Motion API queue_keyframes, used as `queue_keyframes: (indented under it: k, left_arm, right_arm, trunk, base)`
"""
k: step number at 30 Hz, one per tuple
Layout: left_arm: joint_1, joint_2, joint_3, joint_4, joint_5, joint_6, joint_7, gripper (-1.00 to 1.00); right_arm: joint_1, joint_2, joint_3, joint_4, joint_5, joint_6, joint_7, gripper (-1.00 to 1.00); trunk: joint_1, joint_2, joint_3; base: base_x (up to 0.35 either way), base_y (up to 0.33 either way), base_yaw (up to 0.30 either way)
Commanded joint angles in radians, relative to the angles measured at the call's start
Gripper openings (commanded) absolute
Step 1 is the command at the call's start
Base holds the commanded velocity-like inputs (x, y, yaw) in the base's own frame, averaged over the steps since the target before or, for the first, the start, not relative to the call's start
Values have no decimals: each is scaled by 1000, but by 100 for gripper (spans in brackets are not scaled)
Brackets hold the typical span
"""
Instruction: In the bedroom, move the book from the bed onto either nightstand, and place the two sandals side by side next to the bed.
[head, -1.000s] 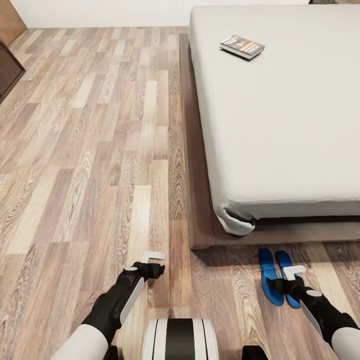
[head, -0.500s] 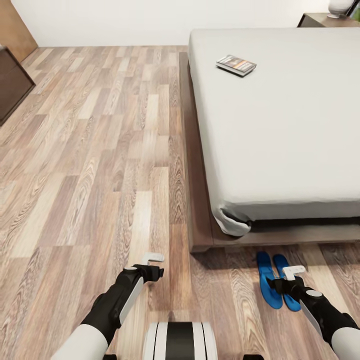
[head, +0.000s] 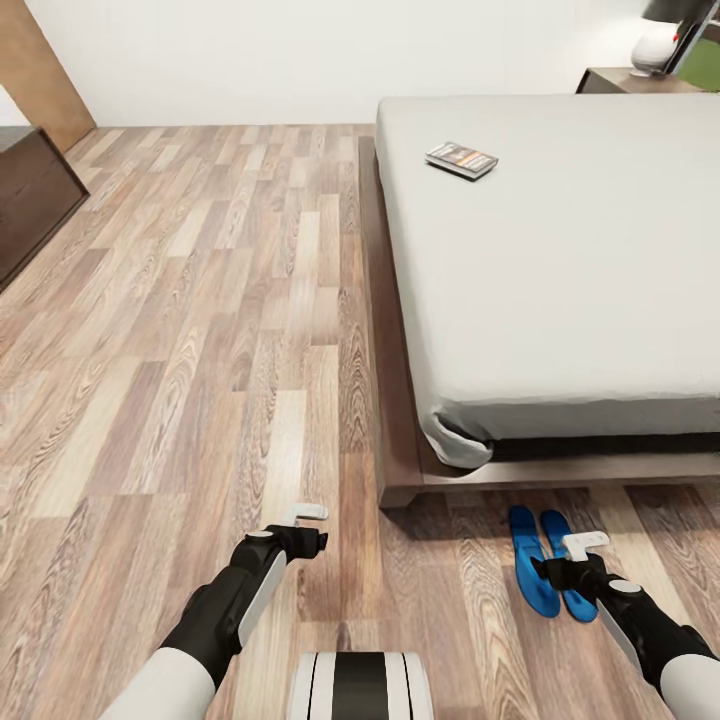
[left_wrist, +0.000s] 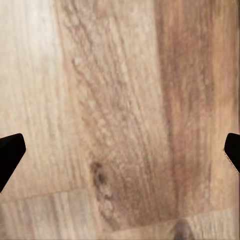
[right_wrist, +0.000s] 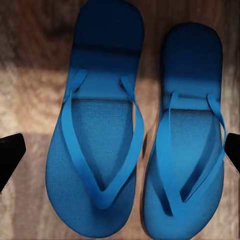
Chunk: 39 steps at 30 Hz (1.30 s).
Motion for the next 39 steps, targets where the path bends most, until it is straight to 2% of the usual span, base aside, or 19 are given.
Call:
queue_keyframes:
  k: [1, 16, 17, 21, 32, 39]
  left_arm:
    - [0, 0, -2, -1, 11, 4, 10, 100]
    - [0, 1, 1, -1, 13, 5, 9, 100]
    - [0, 1, 20, -1, 14, 5, 8, 100]
    - [0, 1, 32, -1, 16, 5, 8, 100]
    - [0, 1, 37, -1, 17, 6, 8, 100]
    - [0, 1, 39, -1, 18, 7, 7, 100]
  right_arm:
    - [0, 0, 0, -2, 3, 4, 3, 100]
    - [0, 0, 3, -2, 3, 4, 3, 100]
    - [1, 0, 3, -2, 3, 4, 3, 100]
    - [0, 0, 2, -2, 3, 4, 2, 100]
    - [0, 0, 1, -2, 3, 2, 1, 100]
    - [1, 0, 2, -2, 3, -1, 2, 100]
  trunk:
    - [-1, 0, 3]
    - [-7, 4, 61]
    - [-8, 4, 65]
    - [-10, 5, 81]
    - [-15, 7, 123]
    - [-18, 9, 150]
  base:
    - [0, 0, 0]
    - [-8, 2, 0]
    - [-172, 134, 0]
    - [-190, 174, 0]
    - [-197, 212, 0]
    - [-63, 131, 0]
